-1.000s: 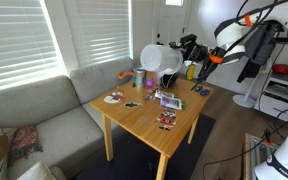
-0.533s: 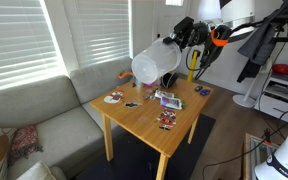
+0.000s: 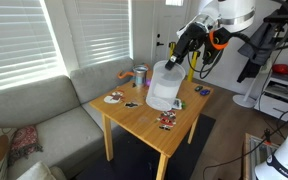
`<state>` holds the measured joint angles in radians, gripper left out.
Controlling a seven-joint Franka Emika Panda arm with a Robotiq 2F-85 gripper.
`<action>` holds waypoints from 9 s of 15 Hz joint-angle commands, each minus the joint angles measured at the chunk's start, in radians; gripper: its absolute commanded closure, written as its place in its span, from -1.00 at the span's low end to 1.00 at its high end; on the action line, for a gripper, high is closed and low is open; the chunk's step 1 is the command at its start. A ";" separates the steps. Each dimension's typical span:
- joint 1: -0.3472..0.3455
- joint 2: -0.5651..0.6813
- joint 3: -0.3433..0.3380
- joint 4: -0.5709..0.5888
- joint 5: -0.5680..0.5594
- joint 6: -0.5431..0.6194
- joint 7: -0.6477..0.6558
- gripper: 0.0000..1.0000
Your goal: Empty the plastic cup then set one squishy drink upright on the table
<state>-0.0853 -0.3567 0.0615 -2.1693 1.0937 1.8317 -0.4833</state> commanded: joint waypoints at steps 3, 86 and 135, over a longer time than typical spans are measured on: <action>0.052 0.055 0.002 0.082 -0.322 -0.024 0.076 0.97; 0.107 0.085 -0.221 -0.242 -0.918 0.298 -0.550 -1.00; 0.126 0.138 -0.048 0.085 -1.640 -0.145 -0.644 0.93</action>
<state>0.0332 -0.2433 0.0026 -2.1117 -0.4913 1.7185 -1.1097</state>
